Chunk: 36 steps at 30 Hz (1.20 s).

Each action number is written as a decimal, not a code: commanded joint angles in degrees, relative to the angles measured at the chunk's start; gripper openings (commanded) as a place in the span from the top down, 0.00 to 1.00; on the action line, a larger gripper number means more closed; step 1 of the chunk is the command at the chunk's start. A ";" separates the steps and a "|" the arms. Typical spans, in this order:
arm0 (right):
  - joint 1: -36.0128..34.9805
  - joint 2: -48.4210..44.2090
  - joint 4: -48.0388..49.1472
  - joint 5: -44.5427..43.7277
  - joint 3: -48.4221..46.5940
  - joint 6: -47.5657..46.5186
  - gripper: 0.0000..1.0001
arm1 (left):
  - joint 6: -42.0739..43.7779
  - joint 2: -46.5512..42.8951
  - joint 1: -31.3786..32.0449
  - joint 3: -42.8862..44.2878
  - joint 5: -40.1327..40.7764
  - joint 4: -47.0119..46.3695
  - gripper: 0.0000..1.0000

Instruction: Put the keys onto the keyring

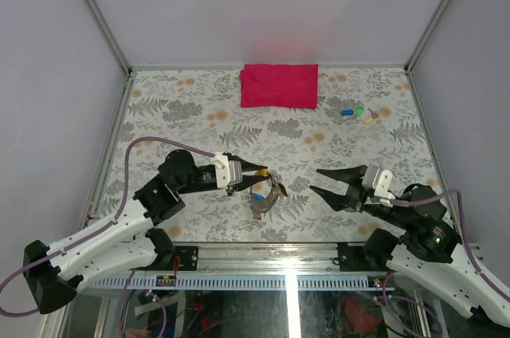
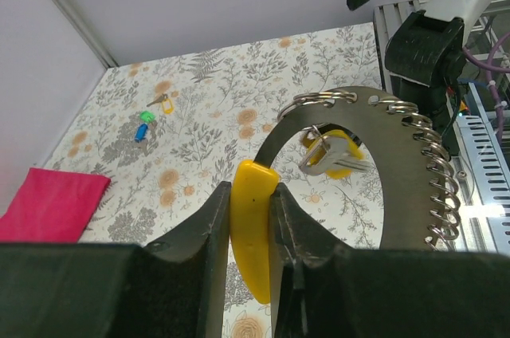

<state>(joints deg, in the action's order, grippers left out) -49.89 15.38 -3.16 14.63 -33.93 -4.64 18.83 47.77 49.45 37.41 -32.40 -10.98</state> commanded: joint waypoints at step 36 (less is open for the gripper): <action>-26.93 25.70 25.18 -7.02 -6.92 -44.13 0.67 | -14.66 -12.97 -16.06 -7.66 -14.47 -17.80 1.00</action>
<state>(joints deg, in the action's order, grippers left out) -76.40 40.47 14.61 12.32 -39.57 -44.86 5.15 36.05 33.93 29.52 -45.39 -24.45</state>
